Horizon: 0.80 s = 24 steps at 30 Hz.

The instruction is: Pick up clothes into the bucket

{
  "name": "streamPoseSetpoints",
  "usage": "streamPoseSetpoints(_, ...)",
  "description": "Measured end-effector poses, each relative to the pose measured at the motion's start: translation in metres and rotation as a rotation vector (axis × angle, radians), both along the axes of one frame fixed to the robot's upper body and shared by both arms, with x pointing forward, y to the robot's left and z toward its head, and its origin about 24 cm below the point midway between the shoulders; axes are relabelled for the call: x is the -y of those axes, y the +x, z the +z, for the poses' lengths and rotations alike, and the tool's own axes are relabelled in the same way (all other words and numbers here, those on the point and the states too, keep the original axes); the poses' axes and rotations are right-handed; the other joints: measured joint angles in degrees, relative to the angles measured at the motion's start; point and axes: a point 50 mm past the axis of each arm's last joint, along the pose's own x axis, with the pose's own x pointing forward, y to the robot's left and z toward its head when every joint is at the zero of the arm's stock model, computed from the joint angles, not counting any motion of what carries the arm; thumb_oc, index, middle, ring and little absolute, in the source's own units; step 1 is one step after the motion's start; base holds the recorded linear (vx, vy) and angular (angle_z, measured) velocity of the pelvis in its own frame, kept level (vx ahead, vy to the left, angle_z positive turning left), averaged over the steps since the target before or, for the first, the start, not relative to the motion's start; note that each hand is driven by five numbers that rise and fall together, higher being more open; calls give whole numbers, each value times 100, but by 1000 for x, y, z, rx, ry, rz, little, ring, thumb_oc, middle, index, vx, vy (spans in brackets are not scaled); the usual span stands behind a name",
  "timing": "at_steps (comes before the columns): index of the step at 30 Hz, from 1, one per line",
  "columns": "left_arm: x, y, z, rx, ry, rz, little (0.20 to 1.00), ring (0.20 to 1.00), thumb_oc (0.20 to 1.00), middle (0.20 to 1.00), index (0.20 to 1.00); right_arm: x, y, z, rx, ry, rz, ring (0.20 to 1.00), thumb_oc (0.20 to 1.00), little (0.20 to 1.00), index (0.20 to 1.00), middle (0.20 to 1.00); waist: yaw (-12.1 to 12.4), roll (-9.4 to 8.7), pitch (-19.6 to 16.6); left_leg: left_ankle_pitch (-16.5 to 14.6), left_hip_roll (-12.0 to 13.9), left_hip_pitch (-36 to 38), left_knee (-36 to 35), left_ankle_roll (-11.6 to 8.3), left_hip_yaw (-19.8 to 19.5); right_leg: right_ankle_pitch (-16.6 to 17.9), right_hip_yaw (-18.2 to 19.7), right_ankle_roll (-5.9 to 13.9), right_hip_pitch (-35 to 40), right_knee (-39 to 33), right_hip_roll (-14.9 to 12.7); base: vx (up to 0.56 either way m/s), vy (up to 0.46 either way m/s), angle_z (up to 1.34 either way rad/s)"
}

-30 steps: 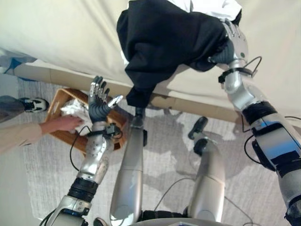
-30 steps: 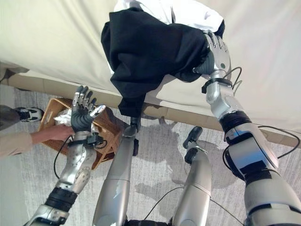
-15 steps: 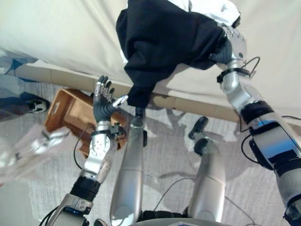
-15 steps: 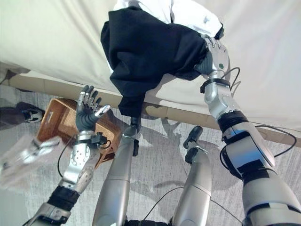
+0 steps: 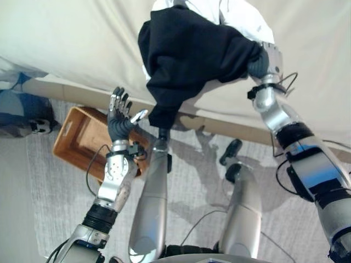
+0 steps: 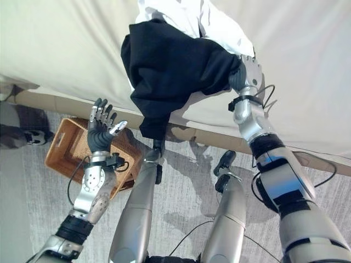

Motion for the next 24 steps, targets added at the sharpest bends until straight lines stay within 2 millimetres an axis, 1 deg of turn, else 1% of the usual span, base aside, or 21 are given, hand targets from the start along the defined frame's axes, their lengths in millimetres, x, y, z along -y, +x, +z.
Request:
streamPoseSetpoints(2,1,0,0,-1,-6,1,1000,1000,1000,1000,1000,1,-4,-5,11,62,17,200,200,200,200,200,-10,0,0,0,10,73,-65,1,15,11,-3,-11,63,-86,15,-7,-7,-2)
streamPoseSetpoints(4,2,0,-1,-5,-11,-1,1000,1000,1000,1000,1000,2,-9,-9,28,115,34,200,200,200,200,200,-18,-3,1,10,23,166,-115,14,30,66,-14,19,172,-160,36,-4,-15,-4)
streamPoseSetpoints(6,2,0,-2,-8,-14,1,1000,1000,1000,1000,1000,8,-13,-14,41,182,31,200,200,200,200,200,-62,-3,2,11,20,376,-201,17,60,87,-19,35,386,-269,40,0,0,0)
streamPoseSetpoints(8,1,-1,-5,-16,-15,6,1000,1000,1000,1000,1000,15,-19,-14,80,252,25,200,200,200,200,200,-110,-4,1,40,15,638,-334,55,77,151,-53,77,661,-433,49,0,0,0)
streamPoseSetpoints(9,0,-1,-6,-20,-15,8,1000,1000,1000,1000,1000,16,-20,-13,90,260,23,200,200,200,200,200,-160,-6,2,38,16,719,-357,55,76,156,-66,86,757,-469,50,0,0,0)
streamPoseSetpoints(12,1,-1,-8,-28,-15,5,1000,1000,1000,1000,1000,31,-29,-2,170,301,7,200,200,200,200,200,-176,-11,-1,46,32,1107,-541,67,88,234,-104,126,1163,-732,92,12,-20,-3)
streamPoseSetpoints(13,0,-2,-9,-30,-14,7,1000,1000,1000,1000,1000,37,-34,6,214,314,4,200,200,200,200,200,-173,-14,-3,58,43,1249,-631,81,99,254,-114,117,1302,-835,114,17,-21,-5)
streamPoseSetpoints(15,-2,-1,-12,-44,-9,11,1000,1000,1000,1000,1000,47,-38,15,265,331,-9,200,200,200,200,200,-170,-18,-2,75,71,1480,-765,90,124,303,-138,140,1540,-997,155,33,-26,-5)
streamPoseSetpoints(19,-7,-4,-20,-71,1,15,1000,1000,1000,1000,1000,55,-48,33,354,365,17,200,200,200,200,200,-189,-32,-1,98,111,1956,-1008,85,196,393,-163,171,2017,-1309,221,23,-16,-7)
streamPoseSetpoints(21,-7,-4,-21,-74,3,12,1000,1000,1000,1000,1000,59,-51,39,374,365,21,200,200,200,200,200,-180,-32,-1,104,116,2094,-1102,90,215,417,-175,185,2153,-1407,233,7,-13,-3)
streamPoseSetpoints(22,-7,-4,-21,-73,5,7,1000,1000,1000,1000,1000,65,-54,45,402,371,19,200,200,200,200,200,-191,-37,-2,104,116,2186,-1132,90,211,417,-202,185,2260,-1448,240,0,0,0)
streamPoseSetpoints(24,-9,-4,-21,-73,8,4,1000,1000,1000,1000,1000,72,-57,51,421,389,14,200,200,200,200,200,-191,-45,3,105,129,2304,-1157,89,215,441,-245,197,2421,-1546,265,19,-5,1)
